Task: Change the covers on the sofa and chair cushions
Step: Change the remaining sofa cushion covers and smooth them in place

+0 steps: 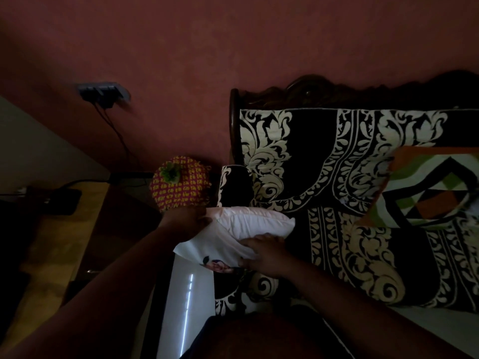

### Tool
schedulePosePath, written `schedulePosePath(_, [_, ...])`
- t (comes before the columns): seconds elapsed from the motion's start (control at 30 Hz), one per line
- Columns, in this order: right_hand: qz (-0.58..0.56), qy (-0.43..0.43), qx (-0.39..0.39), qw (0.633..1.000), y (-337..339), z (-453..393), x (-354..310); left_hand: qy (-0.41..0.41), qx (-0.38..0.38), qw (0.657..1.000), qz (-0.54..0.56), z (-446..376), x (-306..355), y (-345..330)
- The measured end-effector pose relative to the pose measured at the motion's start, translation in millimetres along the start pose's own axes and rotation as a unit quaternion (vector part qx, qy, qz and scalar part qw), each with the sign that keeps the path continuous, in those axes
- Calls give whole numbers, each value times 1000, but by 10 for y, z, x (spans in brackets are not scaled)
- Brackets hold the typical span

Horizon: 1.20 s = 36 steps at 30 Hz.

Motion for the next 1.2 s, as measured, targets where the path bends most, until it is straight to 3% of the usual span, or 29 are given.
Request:
schedulePosePath(0.2, [-25,5,15,1000,-15,-125,-39,-39,37,988,-145,-40,312,110])
schedulePosePath(0.27, [-113,4,46,993,47,-161,-34,-118,42,988,-95,-63,646,96])
schedulePosePath(0.33, [-168,1,38,985,74,-166,-20,-203,-2,979,-25,-74,999,-36])
schedulePosePath(0.4, [-189,12,38,981,91,-173,39,-202,-24,979,16,-98,1140,-166])
schedulePosePath(0.6, [-226,-31,102,968,428,-77,484,-219,91,961,141,-88,1006,-288])
schedulePosePath(0.83, [-220,-18,136,966,503,-107,384,-228,60,959,158,80,916,-440])
schedulePosePath(1.03, [-226,-3,134,965,616,-215,271,-175,-27,980,95,61,1068,-302])
schedulePosePath(1.2, [-221,-7,108,969,684,-216,315,-176,-127,976,28,79,1208,-463])
Point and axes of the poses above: each hand's wrist, its own z-axis away from the middle knuckle, its own y-axis out of the back of the hand, x = y × z, the point moved 7 cm from there along -z, towards the middle knuckle, and after that the axes turned 3 degrees about x, right-handed, at the moved point
